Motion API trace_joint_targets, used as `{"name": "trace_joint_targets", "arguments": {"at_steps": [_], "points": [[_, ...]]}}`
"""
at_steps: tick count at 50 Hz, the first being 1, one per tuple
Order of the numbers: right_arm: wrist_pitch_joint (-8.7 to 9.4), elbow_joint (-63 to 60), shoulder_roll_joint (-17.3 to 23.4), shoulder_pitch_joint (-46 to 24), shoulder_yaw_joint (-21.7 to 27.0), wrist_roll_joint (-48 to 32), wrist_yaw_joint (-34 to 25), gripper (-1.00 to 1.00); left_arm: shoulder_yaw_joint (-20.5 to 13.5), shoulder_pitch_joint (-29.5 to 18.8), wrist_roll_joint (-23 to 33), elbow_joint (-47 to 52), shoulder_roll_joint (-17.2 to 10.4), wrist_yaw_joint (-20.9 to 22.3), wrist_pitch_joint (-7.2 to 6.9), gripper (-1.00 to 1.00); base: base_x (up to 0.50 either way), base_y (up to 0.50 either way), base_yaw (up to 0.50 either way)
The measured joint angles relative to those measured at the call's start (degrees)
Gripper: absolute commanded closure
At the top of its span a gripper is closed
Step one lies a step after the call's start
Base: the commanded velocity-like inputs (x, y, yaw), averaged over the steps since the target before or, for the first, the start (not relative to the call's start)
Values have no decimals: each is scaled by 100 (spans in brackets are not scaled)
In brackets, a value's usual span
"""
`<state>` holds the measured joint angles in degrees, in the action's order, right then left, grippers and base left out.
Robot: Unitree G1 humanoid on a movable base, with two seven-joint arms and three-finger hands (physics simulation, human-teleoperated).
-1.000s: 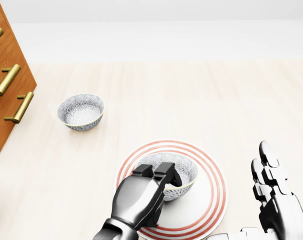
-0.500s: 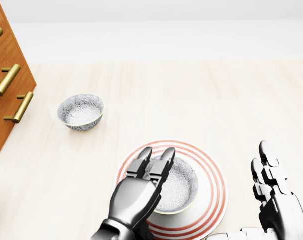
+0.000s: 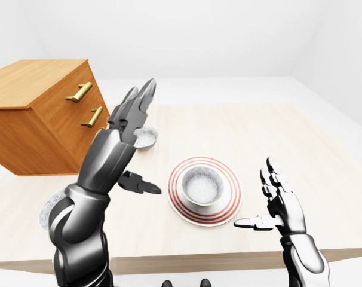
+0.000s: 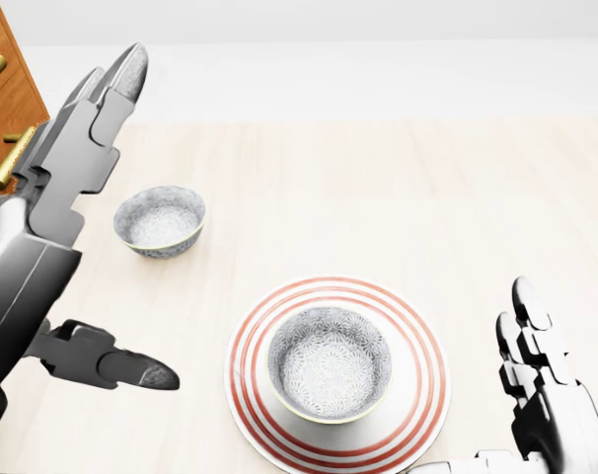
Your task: Put the bowl in the middle on the plate.
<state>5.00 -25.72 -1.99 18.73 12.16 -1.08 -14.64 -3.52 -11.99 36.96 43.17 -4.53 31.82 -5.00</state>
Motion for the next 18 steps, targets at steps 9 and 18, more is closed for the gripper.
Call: {"name": "trace_joint_targets", "arguments": {"at_steps": [9, 18], "points": [[0, -131, -19, 31, 9, 43, -49, -100, -1860, 68, -1289, 656, -1131, 614, 0, -100, 0, 0, 0], [0, -176, -27, 46, 1, 36, -71, -100, -3804, -44, -2897, 991, -2370, 818, 0, -100, 0, 0, 0]]}}
